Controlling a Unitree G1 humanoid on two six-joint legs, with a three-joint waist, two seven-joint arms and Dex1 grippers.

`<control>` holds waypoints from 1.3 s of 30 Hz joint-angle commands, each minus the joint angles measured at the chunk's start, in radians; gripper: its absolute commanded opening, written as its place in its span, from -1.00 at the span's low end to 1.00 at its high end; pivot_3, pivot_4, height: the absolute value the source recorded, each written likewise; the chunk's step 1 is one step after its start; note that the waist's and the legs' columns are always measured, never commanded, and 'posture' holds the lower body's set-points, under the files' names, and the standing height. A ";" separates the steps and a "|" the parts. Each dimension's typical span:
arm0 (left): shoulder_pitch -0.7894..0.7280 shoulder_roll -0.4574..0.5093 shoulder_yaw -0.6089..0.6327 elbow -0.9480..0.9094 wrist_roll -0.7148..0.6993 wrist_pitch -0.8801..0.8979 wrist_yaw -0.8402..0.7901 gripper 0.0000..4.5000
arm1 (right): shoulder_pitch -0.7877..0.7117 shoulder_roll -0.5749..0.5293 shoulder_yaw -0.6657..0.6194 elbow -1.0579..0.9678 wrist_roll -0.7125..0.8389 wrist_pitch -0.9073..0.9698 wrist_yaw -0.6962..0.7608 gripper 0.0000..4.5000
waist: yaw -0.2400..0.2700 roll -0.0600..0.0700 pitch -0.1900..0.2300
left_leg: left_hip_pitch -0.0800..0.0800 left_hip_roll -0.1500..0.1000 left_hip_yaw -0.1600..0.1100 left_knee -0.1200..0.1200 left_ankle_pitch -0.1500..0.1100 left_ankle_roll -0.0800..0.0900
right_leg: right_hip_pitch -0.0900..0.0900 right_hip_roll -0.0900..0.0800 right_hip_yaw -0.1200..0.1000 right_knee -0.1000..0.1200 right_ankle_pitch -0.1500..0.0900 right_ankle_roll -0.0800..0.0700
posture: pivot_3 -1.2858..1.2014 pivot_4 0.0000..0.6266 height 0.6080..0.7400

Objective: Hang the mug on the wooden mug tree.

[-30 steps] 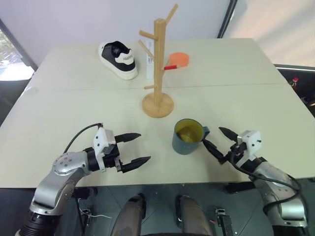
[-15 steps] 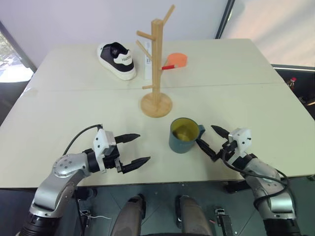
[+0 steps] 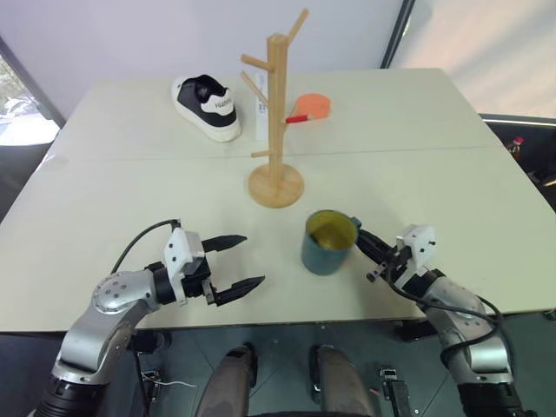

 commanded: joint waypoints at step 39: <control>-0.199 0.003 0.144 -0.061 -0.177 0.081 0.090 1.00 | -0.952 -0.280 0.224 0.245 -0.289 0.111 0.191 -0.99 | -0.007 -0.003 -0.001 | 0.000 -0.002 0.001 0.002 0.001 0.000 | 0.000 0.001 -0.001 0.004 0.003 -0.001 | 0.03 -0.52 1.00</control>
